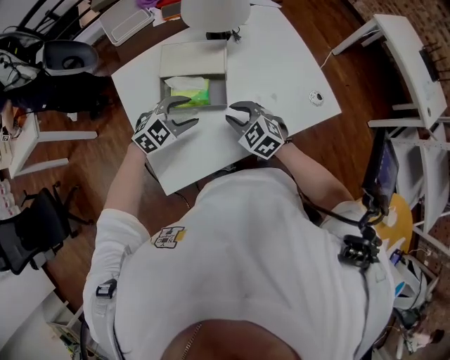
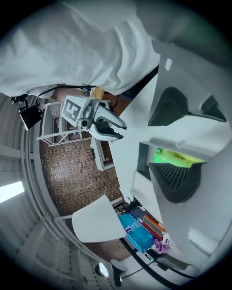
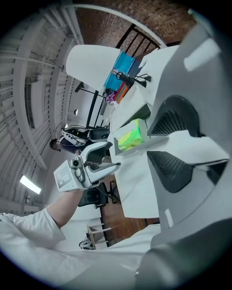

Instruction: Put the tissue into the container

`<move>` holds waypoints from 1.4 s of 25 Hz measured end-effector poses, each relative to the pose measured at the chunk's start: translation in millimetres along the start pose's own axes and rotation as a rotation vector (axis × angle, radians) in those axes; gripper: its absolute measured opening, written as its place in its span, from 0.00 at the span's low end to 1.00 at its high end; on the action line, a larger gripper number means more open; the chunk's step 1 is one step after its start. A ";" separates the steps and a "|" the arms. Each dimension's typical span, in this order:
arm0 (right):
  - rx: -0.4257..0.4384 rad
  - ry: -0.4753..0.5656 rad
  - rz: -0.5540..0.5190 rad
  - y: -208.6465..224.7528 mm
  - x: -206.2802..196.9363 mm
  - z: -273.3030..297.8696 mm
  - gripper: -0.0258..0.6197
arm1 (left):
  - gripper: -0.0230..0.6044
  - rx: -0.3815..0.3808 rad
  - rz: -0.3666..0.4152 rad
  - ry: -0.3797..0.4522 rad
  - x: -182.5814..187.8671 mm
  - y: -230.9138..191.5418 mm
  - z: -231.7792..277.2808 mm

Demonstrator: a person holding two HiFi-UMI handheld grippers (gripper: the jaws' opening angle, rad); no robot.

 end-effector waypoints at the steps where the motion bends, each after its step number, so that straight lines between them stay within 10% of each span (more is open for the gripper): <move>1: 0.006 0.004 0.000 -3.2 -3.1 -2.1 0.20 | 0.42 0.020 -0.037 0.007 -0.3 11.3 -1.3; 19: 0.196 0.050 0.019 -83.0 -105.4 -80.1 0.19 | 0.05 0.160 -0.427 -0.055 42.8 253.9 19.4; 35: 0.246 -0.069 0.107 -182.4 -164.0 -82.8 0.07 | 0.04 0.062 -0.738 -0.086 -20.8 392.4 20.1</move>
Point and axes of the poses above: the fingertips, and each gripper's own axes: z forward along the fingers, y to its right, x out of its top, the point moved 8 cm from there along -z, backward along the fingers, and after that the axes turned 5 degrees about x, right-handed, at the moved point
